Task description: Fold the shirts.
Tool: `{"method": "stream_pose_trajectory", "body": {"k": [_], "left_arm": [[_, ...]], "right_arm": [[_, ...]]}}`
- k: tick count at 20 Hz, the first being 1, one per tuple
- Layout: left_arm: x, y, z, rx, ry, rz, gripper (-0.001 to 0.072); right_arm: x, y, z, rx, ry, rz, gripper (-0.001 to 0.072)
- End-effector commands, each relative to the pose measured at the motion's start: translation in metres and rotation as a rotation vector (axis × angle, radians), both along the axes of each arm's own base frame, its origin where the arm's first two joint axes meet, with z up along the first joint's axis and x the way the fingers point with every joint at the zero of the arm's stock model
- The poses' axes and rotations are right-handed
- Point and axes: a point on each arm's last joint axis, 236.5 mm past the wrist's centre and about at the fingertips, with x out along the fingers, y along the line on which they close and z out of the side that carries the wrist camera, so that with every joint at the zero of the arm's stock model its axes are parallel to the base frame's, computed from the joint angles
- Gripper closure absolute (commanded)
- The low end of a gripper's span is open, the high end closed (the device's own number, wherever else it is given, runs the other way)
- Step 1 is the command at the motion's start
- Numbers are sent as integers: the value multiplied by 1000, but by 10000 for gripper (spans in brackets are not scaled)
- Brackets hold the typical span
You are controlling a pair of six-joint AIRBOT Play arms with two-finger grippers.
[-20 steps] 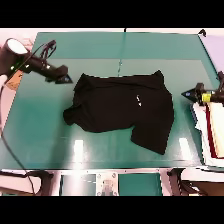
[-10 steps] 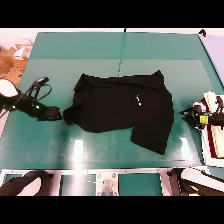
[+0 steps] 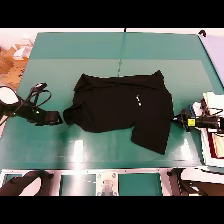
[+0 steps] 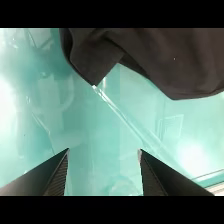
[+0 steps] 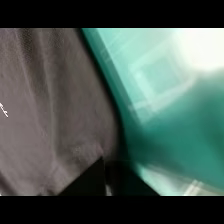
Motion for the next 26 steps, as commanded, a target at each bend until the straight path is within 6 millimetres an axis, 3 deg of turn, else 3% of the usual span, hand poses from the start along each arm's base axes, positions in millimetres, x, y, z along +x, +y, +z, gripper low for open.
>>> {"method": "stream_pose_trajectory", "body": {"k": [1,4,7,9,13,19,22,26], "left_arm": [[5,1,1,1,-19,20,213],[-1,1,0,4,7,10,214],[-8,-3,-8,-15,31,15,213],[-10,-11,-26,-53,30,47,213],[12,-15,-67,-106,-109,187,214],[41,-13,-75,-155,-245,329,225],[30,-35,-89,-240,-152,299,223],[-13,-65,-89,-333,18,140,224]], "right_arm": [[9,-4,-3,-25,-19,26,697],[3,-36,-6,-100,76,-20,698],[5,-35,-6,-99,73,-17,697],[6,-30,-6,-103,67,7,697],[9,-26,-6,-111,63,20,698],[10,-29,-7,-123,58,11,697],[11,-30,-7,-126,57,9,697],[11,-29,-7,-125,57,9,697]]}}
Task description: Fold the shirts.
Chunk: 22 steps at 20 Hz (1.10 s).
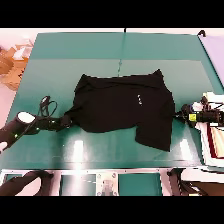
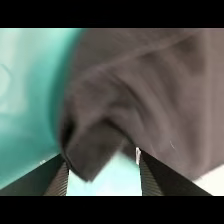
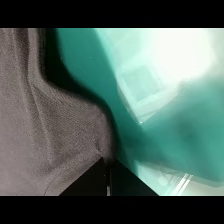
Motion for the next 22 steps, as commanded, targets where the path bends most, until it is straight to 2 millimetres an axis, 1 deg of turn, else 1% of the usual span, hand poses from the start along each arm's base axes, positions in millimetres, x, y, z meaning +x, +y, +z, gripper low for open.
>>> {"method": "stream_pose_trajectory", "body": {"k": [1,2,3,4,5,7,8,9,11,13,14,16,19,20,21,22], "left_arm": [[-24,-19,3,-63,59,-135,334],[-14,-15,6,-45,27,-128,564],[1,-12,12,-31,-14,-107,687],[14,-11,23,-34,-42,-94,687],[22,-13,35,-39,-64,-114,687],[33,-11,62,-31,-87,-170,688],[35,-6,72,-17,-80,-186,688],[32,-2,83,-14,-58,-209,688],[16,0,97,-34,-1,-275,688],[-1,2,101,-57,58,-305,688],[-6,6,100,-50,83,-302,688],[-9,8,98,-40,96,-309,688],[-7,9,99,-35,89,-307,688],[-3,11,101,-18,74,-306,688],[5,13,107,-6,43,-299,688],[17,15,120,11,-15,-290,688]], "right_arm": [[0,-1,0,-3,0,1,697],[0,0,0,0,1,3,697],[-1,1,0,6,4,7,697],[-3,3,1,14,7,11,697],[-3,4,1,16,8,13,697],[-4,5,2,21,10,16,697],[-4,6,2,24,11,18,698],[-5,7,3,29,13,21,698],[-6,8,3,34,16,25,697],[-7,9,3,39,19,28,698],[-8,10,4,43,20,31,698],[-9,13,5,54,23,37,698],[-8,17,12,76,15,39,698],[-3,19,20,83,-10,28,698],[5,20,33,90,-53,14,698],[16,22,53,91,-125,13,698]]}}
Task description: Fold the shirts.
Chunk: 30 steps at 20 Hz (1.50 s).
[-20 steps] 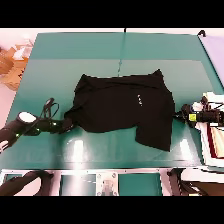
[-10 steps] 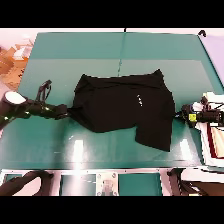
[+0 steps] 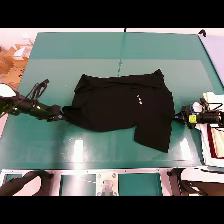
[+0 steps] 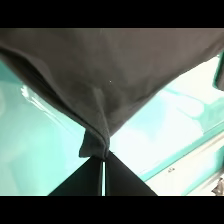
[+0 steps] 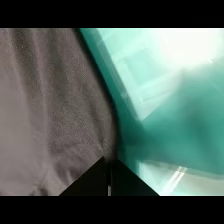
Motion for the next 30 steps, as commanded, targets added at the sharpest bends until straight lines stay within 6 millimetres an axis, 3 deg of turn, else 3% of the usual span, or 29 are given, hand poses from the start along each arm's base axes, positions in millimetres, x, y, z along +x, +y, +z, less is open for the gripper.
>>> {"method": "stream_pose_trajectory", "body": {"k": [1,3,4,6,8,10,12,14,16,19,21,23,24,26,28,30], "left_arm": [[27,7,34,30,-137,15,688],[57,11,93,53,-329,31,688],[71,14,133,68,-454,42,688],[88,17,224,101,-723,57,688],[84,20,326,130,-1006,85,688],[55,19,423,145,-1270,122,688],[7,15,500,154,-1491,142,688],[-40,10,553,165,-1652,147,688],[-72,9,580,153,-1727,179,688],[-74,24,583,183,-1707,256,688],[-63,48,571,270,-1640,336,688],[-36,68,543,343,-1541,372,688],[-20,70,523,349,-1480,363,688],[25,68,464,321,-1309,322,688],[73,68,393,294,-1122,290,688],[119,61,317,236,-954,256,688]], "right_arm": [[34,10,63,49,-194,-29,698],[60,14,139,57,-392,-21,698],[70,17,185,51,-502,-4,698],[81,23,295,-7,-770,21,698],[69,41,425,-78,-1084,24,698],[35,61,534,-210,-1358,13,699],[-8,81,617,-354,-1577,-12,698],[-53,103,678,-433,-1746,-40,698],[-82,117,713,-490,-1853,-55,698],[-99,118,736,-537,-1925,-100,698],[-91,111,729,-568,-1888,-103,698],[-65,96,705,-564,-1789,-91,699],[-47,88,687,-535,-1730,-78,698],[-10,68,639,-464,-1592,-64,698],[33,51,577,-385,-1456,-53,698],[78,33,497,-328,-1295,-62,698]]}}
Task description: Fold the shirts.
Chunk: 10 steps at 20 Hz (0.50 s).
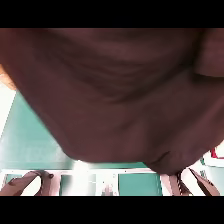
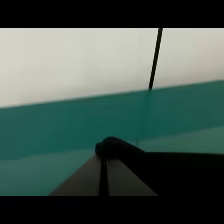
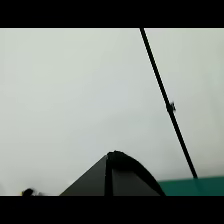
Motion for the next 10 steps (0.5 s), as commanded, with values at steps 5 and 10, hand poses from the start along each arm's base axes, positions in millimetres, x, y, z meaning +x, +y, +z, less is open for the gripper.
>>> {"method": "stream_pose_trajectory", "body": {"k": [5,10], "left_arm": [[143,-27,-267,-187,502,-105,688],[214,-40,-356,-354,522,-16,687]], "right_arm": [[156,-51,-292,184,520,-24,698],[239,-68,-428,372,719,19,698]]}}
